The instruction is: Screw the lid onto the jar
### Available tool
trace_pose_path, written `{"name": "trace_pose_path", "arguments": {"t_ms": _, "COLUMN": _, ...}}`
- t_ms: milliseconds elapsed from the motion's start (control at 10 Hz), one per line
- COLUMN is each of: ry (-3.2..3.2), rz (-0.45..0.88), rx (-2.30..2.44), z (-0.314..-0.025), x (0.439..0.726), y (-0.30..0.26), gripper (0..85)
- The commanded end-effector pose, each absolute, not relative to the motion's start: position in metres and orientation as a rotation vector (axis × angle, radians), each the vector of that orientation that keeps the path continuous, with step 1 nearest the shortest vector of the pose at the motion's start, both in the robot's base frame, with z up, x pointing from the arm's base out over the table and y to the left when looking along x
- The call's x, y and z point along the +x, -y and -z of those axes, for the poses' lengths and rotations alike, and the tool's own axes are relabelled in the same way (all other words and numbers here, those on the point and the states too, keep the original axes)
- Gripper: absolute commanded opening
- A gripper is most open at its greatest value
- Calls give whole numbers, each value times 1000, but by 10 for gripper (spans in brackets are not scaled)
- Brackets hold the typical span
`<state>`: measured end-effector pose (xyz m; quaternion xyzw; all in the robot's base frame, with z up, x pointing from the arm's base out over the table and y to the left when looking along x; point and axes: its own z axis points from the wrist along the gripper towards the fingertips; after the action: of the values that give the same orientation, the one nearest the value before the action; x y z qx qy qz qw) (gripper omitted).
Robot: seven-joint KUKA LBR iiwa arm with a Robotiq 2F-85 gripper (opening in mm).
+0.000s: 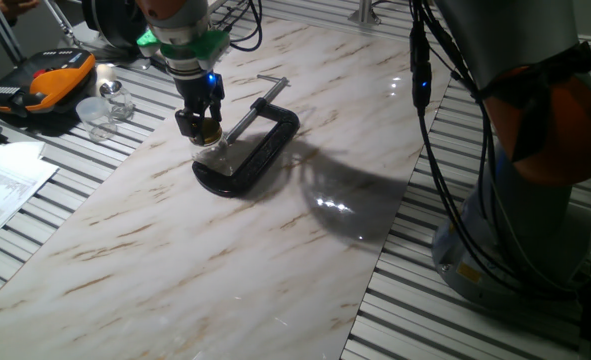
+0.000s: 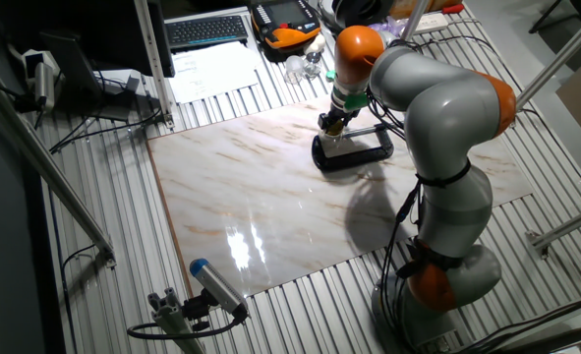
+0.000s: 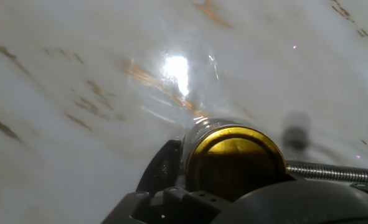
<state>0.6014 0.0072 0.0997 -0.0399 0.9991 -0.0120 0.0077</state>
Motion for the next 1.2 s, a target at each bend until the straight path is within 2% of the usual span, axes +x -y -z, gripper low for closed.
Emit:
{"name": "trace_pose_path", "arguments": {"t_ms": 0, "ry": -3123, "rz": 35, "rx": -125, "z": -99, "x": 602, "y": -8, "gripper": 680}}
{"name": "trace_pose_path", "arguments": {"t_ms": 1100, "ry": -3113, "rz": 39, "rx": -125, "z": -95, "x": 602, "y": -10, "gripper": 680}}
